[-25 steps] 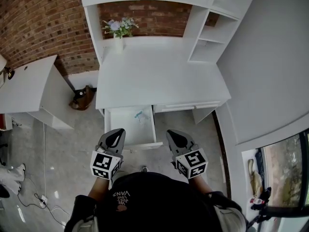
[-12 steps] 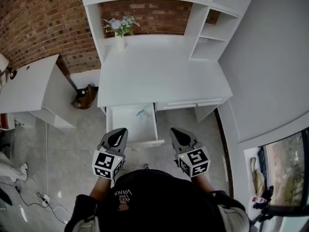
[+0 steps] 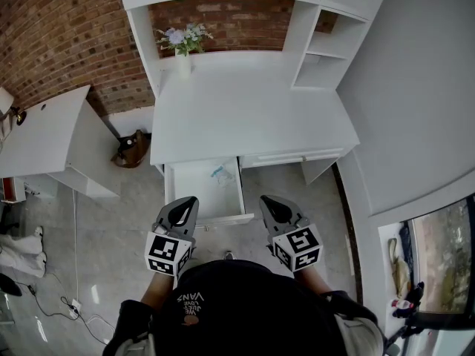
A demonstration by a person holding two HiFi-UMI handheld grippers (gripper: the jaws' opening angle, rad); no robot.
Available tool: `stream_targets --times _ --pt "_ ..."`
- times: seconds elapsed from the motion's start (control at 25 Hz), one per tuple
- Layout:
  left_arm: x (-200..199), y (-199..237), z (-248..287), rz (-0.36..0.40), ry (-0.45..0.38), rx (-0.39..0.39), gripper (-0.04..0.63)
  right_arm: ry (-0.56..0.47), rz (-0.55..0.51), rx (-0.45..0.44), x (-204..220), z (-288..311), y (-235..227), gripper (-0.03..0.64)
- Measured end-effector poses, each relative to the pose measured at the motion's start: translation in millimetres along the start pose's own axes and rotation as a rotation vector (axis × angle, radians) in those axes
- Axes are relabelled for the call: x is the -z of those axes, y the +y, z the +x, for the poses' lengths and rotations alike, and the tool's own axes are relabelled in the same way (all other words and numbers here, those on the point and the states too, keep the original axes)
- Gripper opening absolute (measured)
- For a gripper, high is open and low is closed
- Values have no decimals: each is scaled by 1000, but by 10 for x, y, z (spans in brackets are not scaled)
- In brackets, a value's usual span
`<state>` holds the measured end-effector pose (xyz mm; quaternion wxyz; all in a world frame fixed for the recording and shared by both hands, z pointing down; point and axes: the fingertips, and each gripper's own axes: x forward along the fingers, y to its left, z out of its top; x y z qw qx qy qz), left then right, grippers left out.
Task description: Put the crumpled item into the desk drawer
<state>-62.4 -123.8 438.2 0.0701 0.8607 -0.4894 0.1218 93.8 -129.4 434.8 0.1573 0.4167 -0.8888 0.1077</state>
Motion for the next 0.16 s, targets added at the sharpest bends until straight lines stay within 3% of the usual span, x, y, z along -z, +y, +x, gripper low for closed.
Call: stream_targets --times 0.16 --pt "-1 13 14 -5 -2 -2 6 -4 1 -5 -29 35 -3 0"
